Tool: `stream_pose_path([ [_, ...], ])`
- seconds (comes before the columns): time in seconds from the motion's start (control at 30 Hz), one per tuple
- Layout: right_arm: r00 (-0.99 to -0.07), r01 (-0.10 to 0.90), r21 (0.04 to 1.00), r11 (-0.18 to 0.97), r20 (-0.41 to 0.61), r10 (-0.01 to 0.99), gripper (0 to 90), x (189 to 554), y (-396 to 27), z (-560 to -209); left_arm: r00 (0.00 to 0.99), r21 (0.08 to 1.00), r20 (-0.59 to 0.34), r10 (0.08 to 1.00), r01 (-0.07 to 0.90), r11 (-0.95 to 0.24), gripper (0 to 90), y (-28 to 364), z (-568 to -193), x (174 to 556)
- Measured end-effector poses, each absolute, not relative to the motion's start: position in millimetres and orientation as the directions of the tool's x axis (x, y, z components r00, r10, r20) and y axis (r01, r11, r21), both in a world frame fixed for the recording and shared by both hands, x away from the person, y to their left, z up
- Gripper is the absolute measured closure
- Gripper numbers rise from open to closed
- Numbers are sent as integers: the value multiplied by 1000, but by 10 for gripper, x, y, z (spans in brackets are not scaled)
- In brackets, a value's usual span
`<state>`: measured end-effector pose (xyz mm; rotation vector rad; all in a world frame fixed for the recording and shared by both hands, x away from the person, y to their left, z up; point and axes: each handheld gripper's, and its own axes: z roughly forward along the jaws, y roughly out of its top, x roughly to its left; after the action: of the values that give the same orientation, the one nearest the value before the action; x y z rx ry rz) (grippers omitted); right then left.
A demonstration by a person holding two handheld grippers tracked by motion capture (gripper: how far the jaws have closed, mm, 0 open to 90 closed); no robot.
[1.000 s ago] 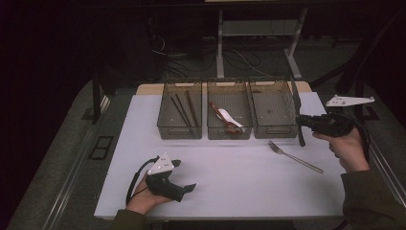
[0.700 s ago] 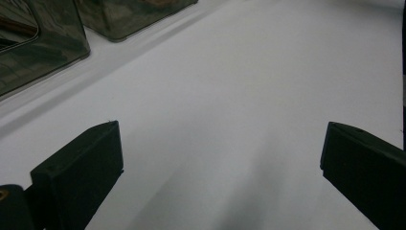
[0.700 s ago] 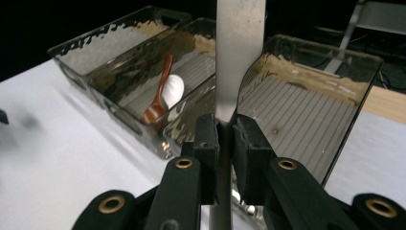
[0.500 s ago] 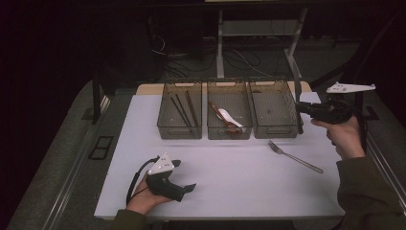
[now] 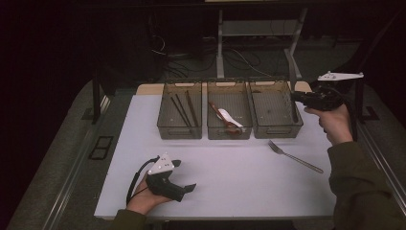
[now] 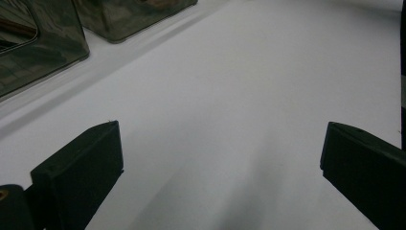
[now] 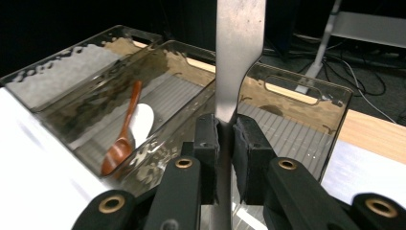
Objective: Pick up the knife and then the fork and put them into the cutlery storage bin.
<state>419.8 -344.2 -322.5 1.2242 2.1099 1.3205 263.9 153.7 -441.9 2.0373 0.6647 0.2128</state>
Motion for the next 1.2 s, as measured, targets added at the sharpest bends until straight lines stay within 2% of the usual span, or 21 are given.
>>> stream_pose_path([
  [0.43,-515,548,809,212,126,848,802,4481,-3389,-3439,838,838,-117,532,371,-401,0,1536,-4419,2637],
  [0.93,-507,678,666,310,118,854,802,4649,-3321,-3713,840,838,-120,530,372,-400,0,1532,-4422,2639],
  [1.2,-510,711,614,343,115,852,802,4703,-3266,-3807,841,838,-119,528,371,-401,0,1531,-4422,2640],
])
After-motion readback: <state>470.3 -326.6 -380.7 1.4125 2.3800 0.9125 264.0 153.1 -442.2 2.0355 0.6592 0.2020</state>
